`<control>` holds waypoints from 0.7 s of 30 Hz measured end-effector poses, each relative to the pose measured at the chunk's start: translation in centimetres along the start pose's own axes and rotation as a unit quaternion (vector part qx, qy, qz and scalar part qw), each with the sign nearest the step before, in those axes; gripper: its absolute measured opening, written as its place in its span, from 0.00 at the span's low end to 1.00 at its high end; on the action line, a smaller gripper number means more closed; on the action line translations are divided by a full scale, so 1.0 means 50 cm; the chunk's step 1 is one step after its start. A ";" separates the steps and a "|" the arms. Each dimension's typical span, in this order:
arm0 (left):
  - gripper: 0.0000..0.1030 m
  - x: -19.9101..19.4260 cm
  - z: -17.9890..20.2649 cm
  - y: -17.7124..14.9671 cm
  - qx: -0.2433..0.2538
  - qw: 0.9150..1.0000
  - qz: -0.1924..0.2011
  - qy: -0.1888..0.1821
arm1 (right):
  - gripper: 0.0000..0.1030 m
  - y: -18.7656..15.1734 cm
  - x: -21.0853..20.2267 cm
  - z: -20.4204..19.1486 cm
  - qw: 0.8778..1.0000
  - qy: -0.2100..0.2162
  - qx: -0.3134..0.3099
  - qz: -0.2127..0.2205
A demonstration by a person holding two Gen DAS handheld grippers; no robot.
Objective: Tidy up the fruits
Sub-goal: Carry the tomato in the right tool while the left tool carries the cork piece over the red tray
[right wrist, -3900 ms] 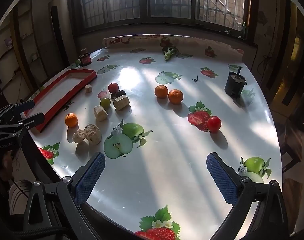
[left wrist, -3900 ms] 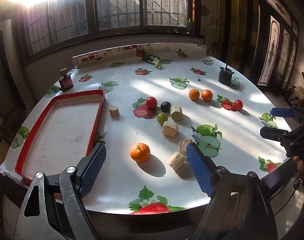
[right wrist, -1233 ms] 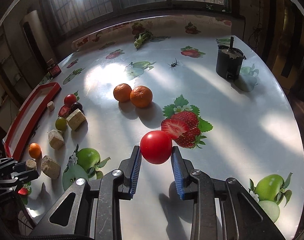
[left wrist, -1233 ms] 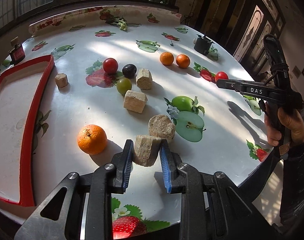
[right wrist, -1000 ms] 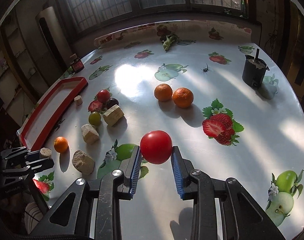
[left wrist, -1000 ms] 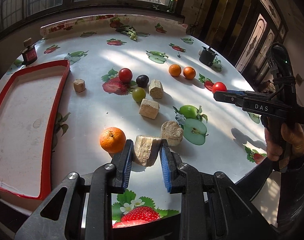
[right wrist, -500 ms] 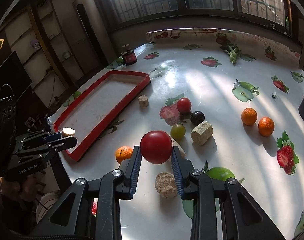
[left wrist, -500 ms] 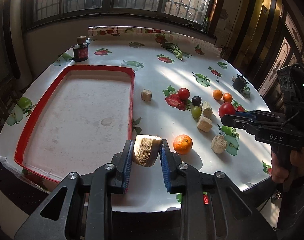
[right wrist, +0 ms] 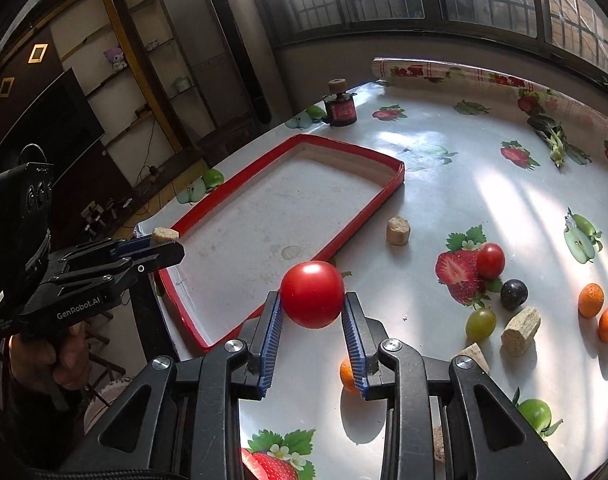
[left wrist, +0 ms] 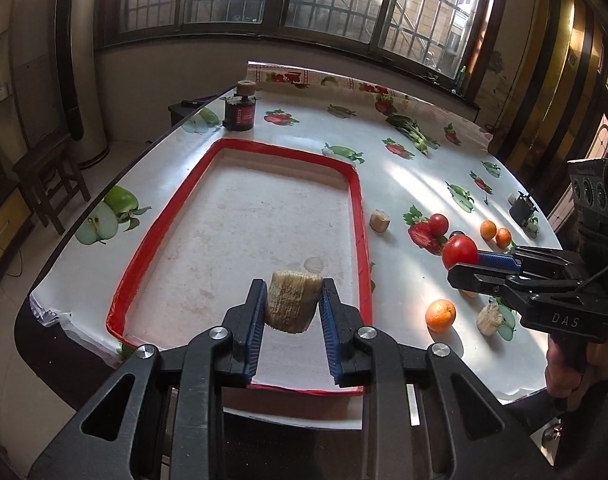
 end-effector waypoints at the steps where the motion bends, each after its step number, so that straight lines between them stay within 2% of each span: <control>1: 0.23 0.002 -0.005 0.002 -0.001 1.000 0.000 0.003 | 0.30 0.007 0.007 -0.006 1.000 0.003 -0.002 -0.001; 9: 0.23 0.017 -0.048 0.010 -0.017 1.000 -0.005 0.016 | 0.30 0.039 0.067 -0.034 1.000 0.018 -0.011 -0.013; 21: 0.23 0.045 -0.071 0.014 -0.024 0.999 -0.020 0.028 | 0.30 0.061 0.142 -0.038 0.999 0.031 -0.015 -0.036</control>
Point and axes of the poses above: each gripper's, at about its wrist camera, not at the fingertips, and x roughly the way its jaws point, z to its right, y to its top, the point moved 5 cm from there along x, roughly the way its jaws point, and after that the axes turned 7 degrees about -x, right-handed, at the moved point
